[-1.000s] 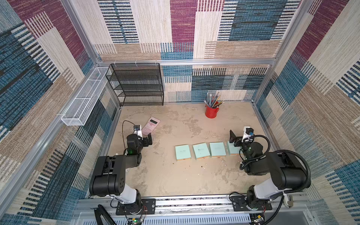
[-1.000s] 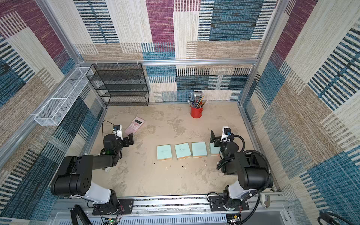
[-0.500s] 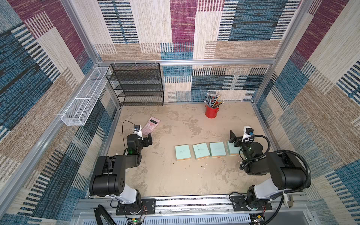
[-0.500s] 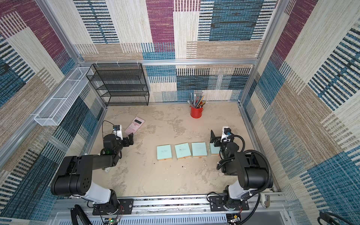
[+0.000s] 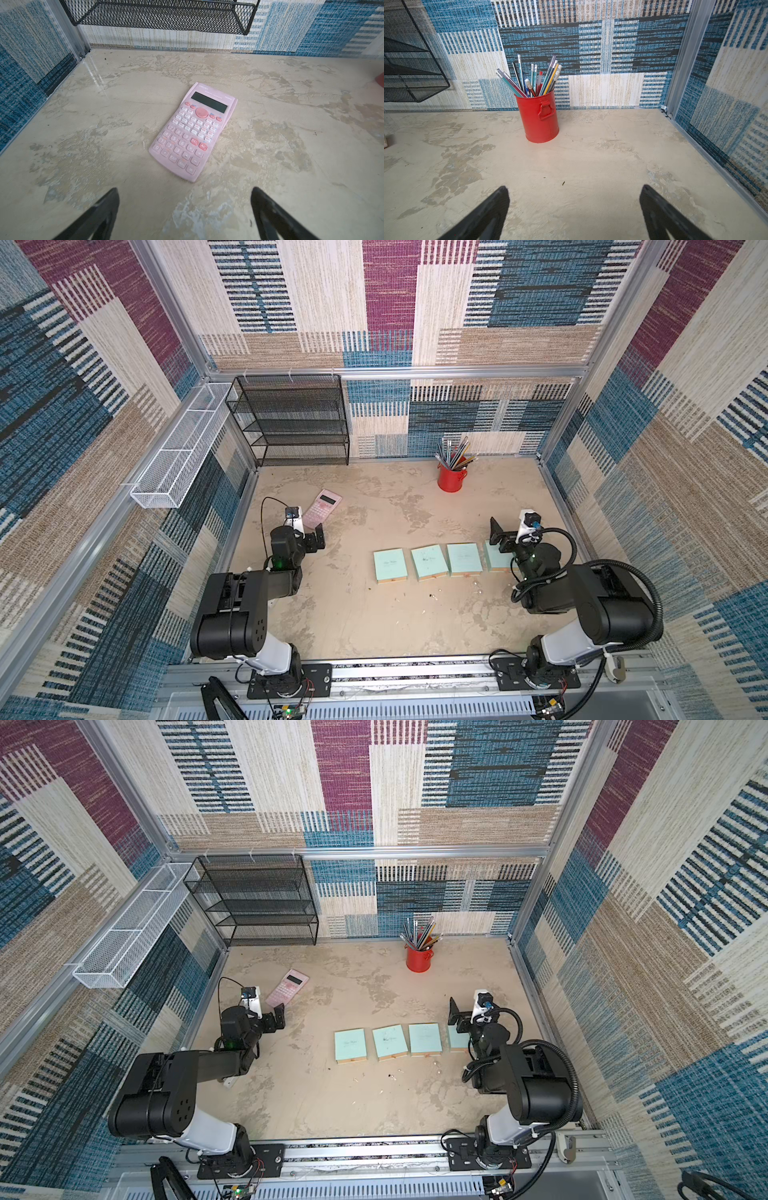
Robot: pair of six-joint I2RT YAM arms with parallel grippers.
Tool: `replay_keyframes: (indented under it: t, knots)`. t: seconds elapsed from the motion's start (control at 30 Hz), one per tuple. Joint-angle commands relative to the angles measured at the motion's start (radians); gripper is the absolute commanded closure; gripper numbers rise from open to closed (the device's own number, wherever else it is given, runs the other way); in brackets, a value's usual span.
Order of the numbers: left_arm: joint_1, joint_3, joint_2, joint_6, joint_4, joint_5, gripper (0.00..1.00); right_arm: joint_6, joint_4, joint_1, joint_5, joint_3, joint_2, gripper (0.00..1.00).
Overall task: Take out the earrings from the drawer-style jewelry box
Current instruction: Reset both arms
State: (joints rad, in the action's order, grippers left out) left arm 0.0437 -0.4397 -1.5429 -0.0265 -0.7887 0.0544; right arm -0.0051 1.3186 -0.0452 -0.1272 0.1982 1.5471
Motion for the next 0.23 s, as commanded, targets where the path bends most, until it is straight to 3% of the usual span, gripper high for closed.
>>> replay_keyframes:
  t: [0.0,0.2]
  knots:
    - [0.001,-0.005,-0.001,0.037,-0.002,0.012,0.02,-0.01,0.021,0.001,0.006,0.0,-0.001,0.01]
    - [0.001,0.006,0.003,0.047,-0.021,0.037,0.02,-0.01,0.021,0.001,0.006,0.0,-0.001,0.01]
